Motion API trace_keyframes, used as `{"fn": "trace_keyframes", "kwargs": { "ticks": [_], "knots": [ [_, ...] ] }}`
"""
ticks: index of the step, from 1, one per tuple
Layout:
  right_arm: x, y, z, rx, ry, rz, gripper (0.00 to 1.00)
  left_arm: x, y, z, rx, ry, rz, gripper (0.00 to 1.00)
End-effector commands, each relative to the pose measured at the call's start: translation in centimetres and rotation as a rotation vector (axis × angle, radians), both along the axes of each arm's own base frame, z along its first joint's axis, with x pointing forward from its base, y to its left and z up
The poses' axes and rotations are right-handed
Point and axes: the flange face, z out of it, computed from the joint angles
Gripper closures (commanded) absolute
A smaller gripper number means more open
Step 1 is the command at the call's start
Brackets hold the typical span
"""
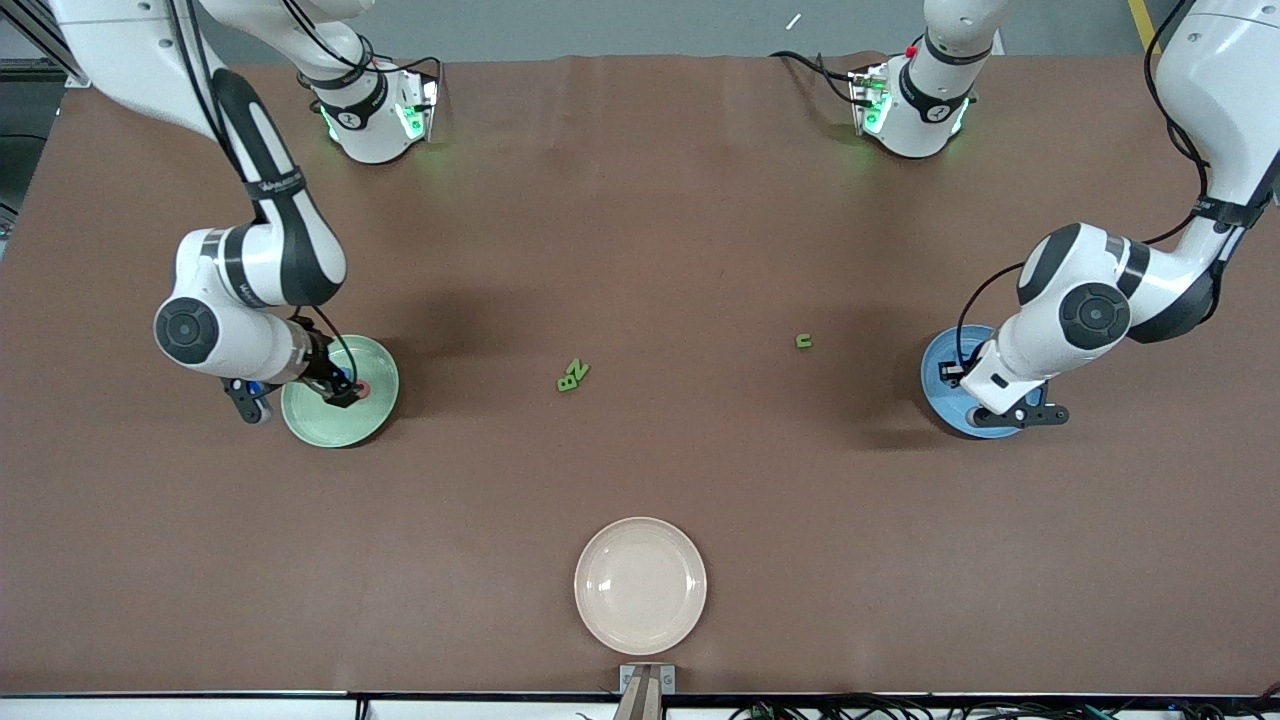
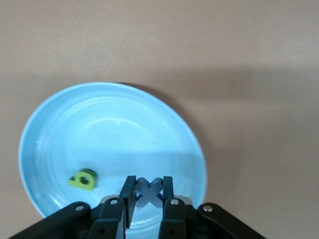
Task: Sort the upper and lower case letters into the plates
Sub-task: 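Release the x into the blue plate while the right gripper reaches B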
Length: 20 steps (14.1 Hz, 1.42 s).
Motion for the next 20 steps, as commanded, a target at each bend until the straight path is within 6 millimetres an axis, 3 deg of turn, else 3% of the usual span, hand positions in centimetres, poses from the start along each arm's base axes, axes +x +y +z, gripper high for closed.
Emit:
{"fn": "trace_keyframes", "kwargs": {
  "ticks": [1,2,4,6,9,16,20],
  "knots": [
    [0.6,9.4,3.5,0.01,-0.053,-0.07,0.0,0.2,1.9,-1.5,0.013,-0.009,-0.039,0.93],
    [0.7,13.0,4.0,0.01,-0.076,-0.076,0.0,0.5,2.0,-1.7,0.008,-0.018,-0.041,0.93],
    [1.5,18.5,3.2,0.012,-0.104,-0.089,0.0,1.1,3.1,-2.0,0.013,-0.023,-0.031,0.93],
    [2.0,24.5,1.4,0.007,-0.124,-0.123,0.0,1.4,3.4,-2.5,0.01,-0.027,-0.038,0.93],
    [1.0,30.4,-2.1,-0.01,-0.132,-0.165,0.0,1.7,4.3,-3.2,0.019,-0.026,-0.037,0.93],
    [-0.8,32.7,-5.0,-0.027,-0.144,-0.137,0.02,2.2,5.7,-3.9,0.019,-0.024,-0.047,0.93],
    [-1.1,32.8,-6.7,-0.047,-0.15,-0.114,0.25,2.4,6.3,-4.3,0.014,-0.029,-0.05,0.92]
  ]
}}
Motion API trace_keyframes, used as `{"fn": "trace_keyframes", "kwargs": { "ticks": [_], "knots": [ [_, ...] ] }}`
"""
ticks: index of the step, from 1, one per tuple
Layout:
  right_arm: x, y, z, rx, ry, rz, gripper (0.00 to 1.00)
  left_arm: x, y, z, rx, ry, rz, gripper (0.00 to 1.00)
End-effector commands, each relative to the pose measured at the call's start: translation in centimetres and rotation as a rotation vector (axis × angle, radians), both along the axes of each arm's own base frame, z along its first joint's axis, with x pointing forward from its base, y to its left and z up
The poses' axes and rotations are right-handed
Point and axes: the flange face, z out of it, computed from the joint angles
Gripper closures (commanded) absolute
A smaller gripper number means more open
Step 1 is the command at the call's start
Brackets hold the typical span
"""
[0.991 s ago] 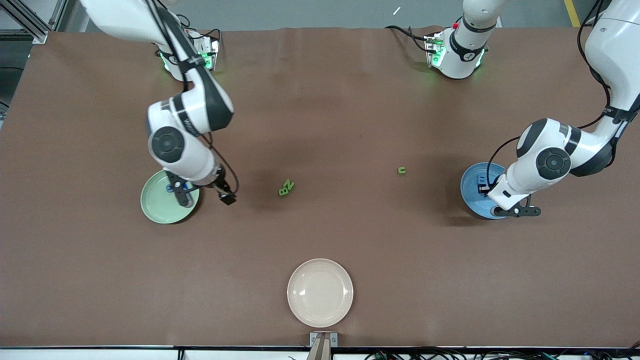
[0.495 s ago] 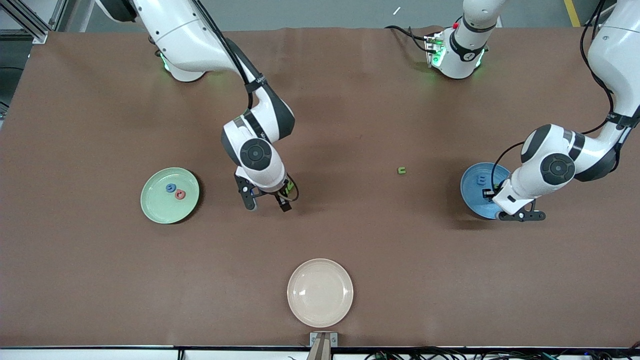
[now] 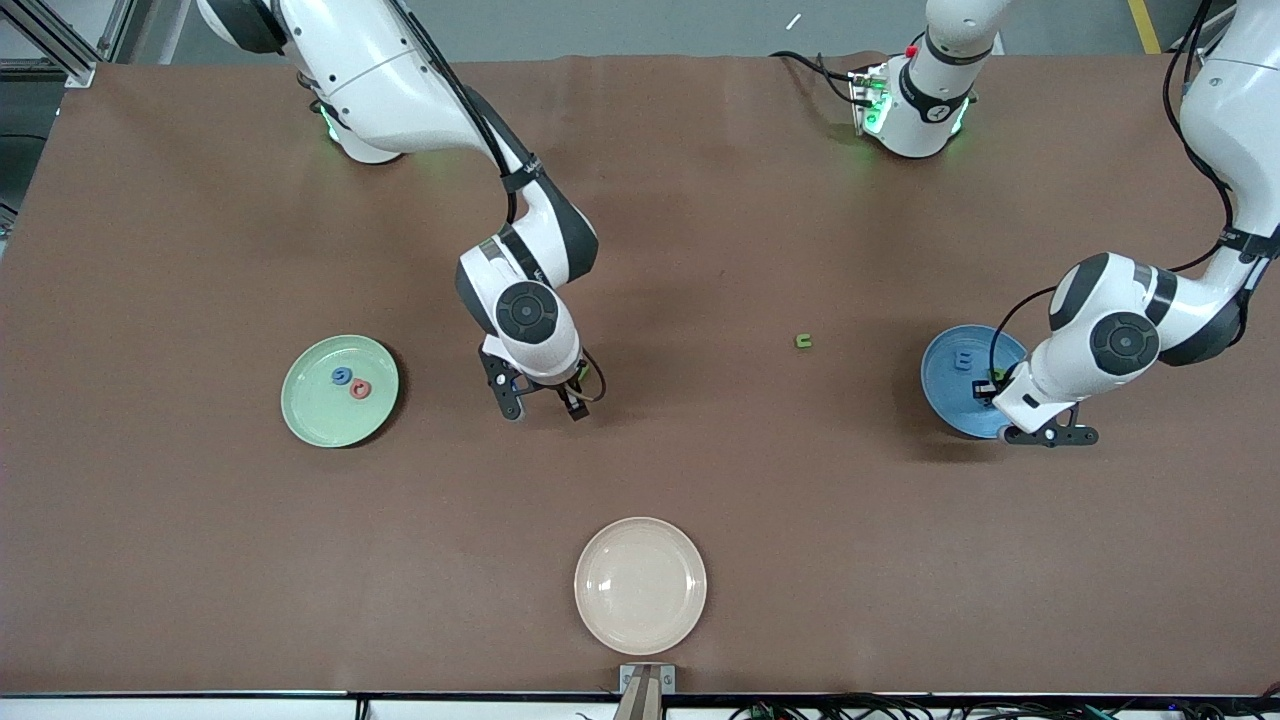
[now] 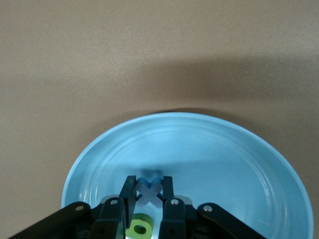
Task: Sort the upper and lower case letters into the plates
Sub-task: 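Release the x into the blue plate while the right gripper reaches B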
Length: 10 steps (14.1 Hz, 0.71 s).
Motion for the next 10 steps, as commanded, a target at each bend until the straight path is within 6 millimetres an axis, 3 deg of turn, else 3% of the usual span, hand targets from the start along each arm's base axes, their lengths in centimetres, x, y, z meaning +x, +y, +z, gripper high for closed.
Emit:
{"fn": "trace_keyframes", "kwargs": {
  "ticks": [1,3,4,6,7,10],
  "knots": [
    [-0.1,0.4,-1.1,-0.019,-0.015,0.01,0.31,0.6,0.6,-0.3,-0.003,-0.02,-0.02,0.92],
    [-0.2,0.4,-1.4,-0.023,-0.011,0.016,0.34,0.6,0.6,-0.3,-0.003,-0.02,-0.02,0.9],
    [-0.2,0.4,-1.4,-0.026,-0.011,0.021,0.34,0.6,0.5,-0.2,-0.002,-0.021,-0.023,0.78],
    [-0.2,0.2,-1.5,-0.048,-0.018,0.051,0.35,0.6,0.5,0.1,0.002,-0.025,-0.018,0.31],
    [-0.3,0.2,-1.6,-0.057,-0.02,0.063,0.35,0.6,0.4,0.3,0.007,-0.024,-0.019,0.18],
    [-0.4,0.1,-1.8,-0.059,-0.014,0.087,0.38,0.6,-1.9,1.8,0.013,-0.013,-0.037,0.01]
  ]
}}
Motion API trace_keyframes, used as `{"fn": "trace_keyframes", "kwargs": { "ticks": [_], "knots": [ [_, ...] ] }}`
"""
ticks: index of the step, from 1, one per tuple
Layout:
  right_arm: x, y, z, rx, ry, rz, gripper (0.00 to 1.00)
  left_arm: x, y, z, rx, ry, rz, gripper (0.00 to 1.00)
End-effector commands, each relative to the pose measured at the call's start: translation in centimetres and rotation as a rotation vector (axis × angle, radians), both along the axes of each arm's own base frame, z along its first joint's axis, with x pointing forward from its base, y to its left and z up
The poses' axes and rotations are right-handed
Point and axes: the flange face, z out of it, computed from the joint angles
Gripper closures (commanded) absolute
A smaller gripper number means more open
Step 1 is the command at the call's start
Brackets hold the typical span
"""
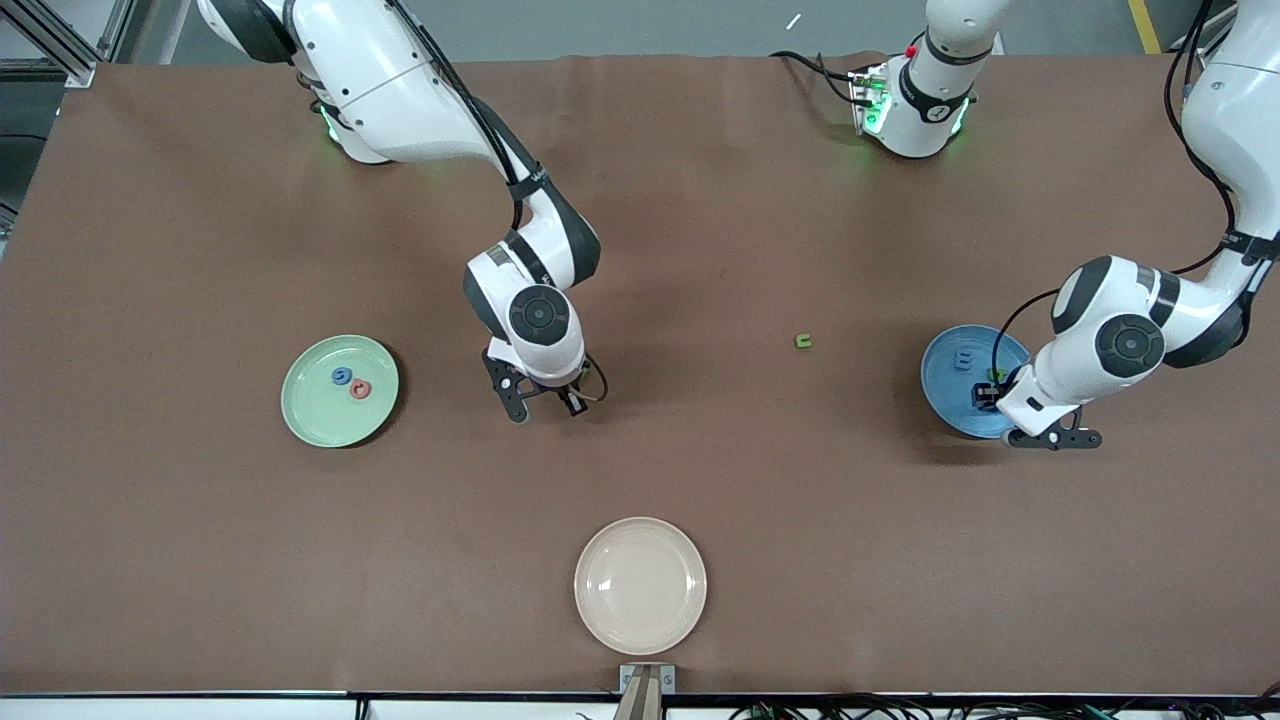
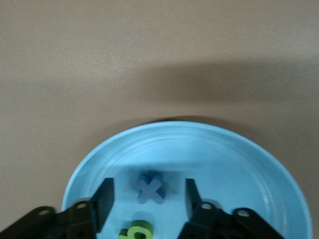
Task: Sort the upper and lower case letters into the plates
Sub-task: 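Grasp the green B with the right gripper while the left gripper grasps p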
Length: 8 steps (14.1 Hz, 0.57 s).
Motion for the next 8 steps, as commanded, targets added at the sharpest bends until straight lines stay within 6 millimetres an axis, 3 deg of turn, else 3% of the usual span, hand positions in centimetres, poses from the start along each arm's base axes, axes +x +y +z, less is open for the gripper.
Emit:
{"fn": "trace_keyframes", "kwargs": {
  "ticks": [1,4,8],
  "knots": [
    [-0.2,0.0,-0.3,-0.018,-0.004,0.033,0.38,0.0,-2.7,2.3,0.029,0.006,-0.028,0.01],
    [-0.5,0.3,-1.2,-0.026,0.002,0.043,0.39,-0.4,-7.4,4.3,0.02,-0.016,0.05,0.01],
    [-0.7,0.4,-1.6,-0.035,-0.001,0.051,0.4,-3.1,-16.0,4.8,0.005,-0.033,0.167,0.01]
  ]
}}
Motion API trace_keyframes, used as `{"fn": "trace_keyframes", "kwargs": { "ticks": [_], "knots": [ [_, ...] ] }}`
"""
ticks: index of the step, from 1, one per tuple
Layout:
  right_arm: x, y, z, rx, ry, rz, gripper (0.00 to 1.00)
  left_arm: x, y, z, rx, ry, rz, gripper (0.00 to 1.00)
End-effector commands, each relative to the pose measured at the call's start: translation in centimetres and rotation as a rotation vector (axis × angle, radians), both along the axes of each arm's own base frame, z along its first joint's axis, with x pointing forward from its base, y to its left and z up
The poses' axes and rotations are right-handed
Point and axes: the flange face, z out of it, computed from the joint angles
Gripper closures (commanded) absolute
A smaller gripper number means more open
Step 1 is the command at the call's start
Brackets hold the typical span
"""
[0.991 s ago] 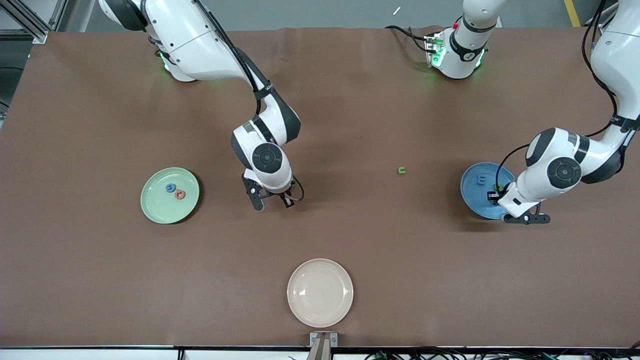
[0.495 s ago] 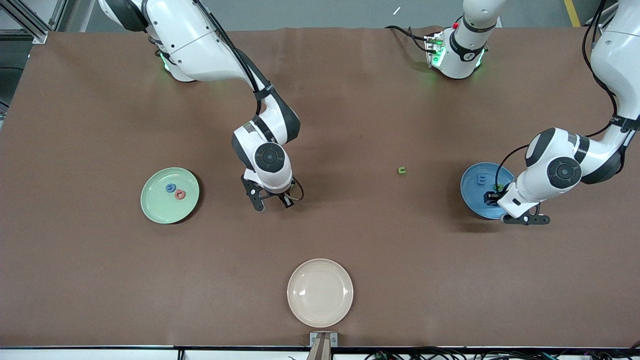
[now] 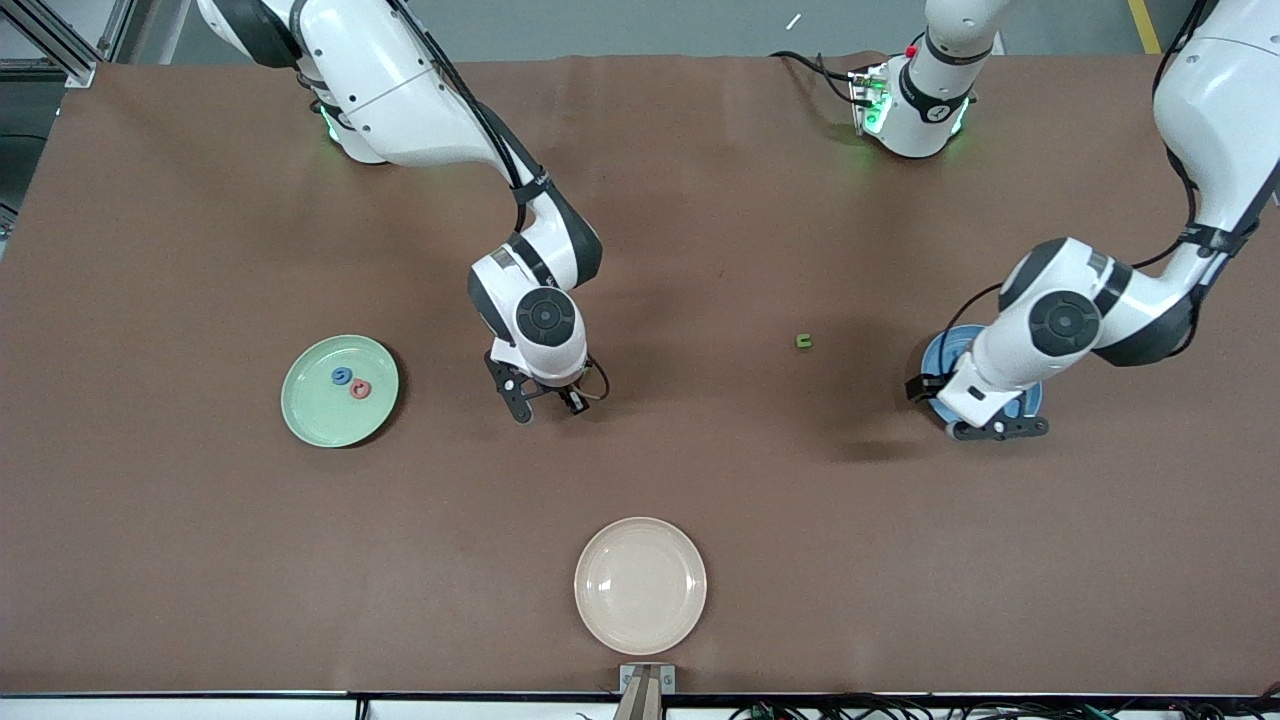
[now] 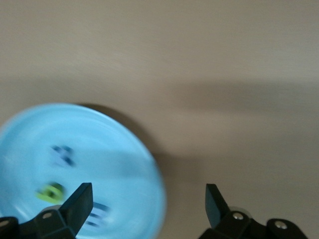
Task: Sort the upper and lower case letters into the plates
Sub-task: 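Grasp the green B with the right gripper while the left gripper grasps p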
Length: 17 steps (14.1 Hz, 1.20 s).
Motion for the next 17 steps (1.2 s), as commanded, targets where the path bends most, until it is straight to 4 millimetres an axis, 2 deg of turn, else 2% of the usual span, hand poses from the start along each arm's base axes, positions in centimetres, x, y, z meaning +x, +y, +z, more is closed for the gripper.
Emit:
{"fn": "trace_keyframes", "kwargs": {
  "ticks": [1,3,5,7,11,13,16,17],
  "knots": [
    [-0.2,0.3,-0.4,-0.01,-0.007,0.011,0.4,-2.1,-5.4,0.1,0.028,-0.006,0.057,0.01],
    [-0.2,0.3,-0.4,-0.01,-0.007,0.008,0.4,-3.3,-9.7,0.0,0.018,-0.014,0.047,0.01],
    [-0.3,0.2,-0.4,-0.012,-0.005,0.009,0.45,-4.3,-12.9,-0.5,-0.001,-0.013,0.044,0.01],
    [-0.3,0.2,-0.4,-0.011,-0.006,0.008,0.61,-4.7,-14.7,-1.3,-0.036,-0.028,0.059,0.01],
    [-0.3,0.2,-0.4,-0.012,-0.005,0.008,0.94,-5.7,-16.1,-3.0,-0.065,-0.029,0.068,0.01],
    [-0.3,0.2,-0.2,-0.014,-0.001,0.009,0.99,-6.6,-16.7,-3.9,-0.072,-0.012,0.061,0.01],
    [0.2,-0.7,0.7,-0.025,0.019,0.018,1.0,-7.5,-16.6,-5.1,-0.072,0.011,0.066,0.01],
    [0.1,-1.3,1.6,-0.046,0.052,0.037,1.0,-7.7,-16.5,-5.3,-0.074,0.013,0.068,0.01]
  ]
}}
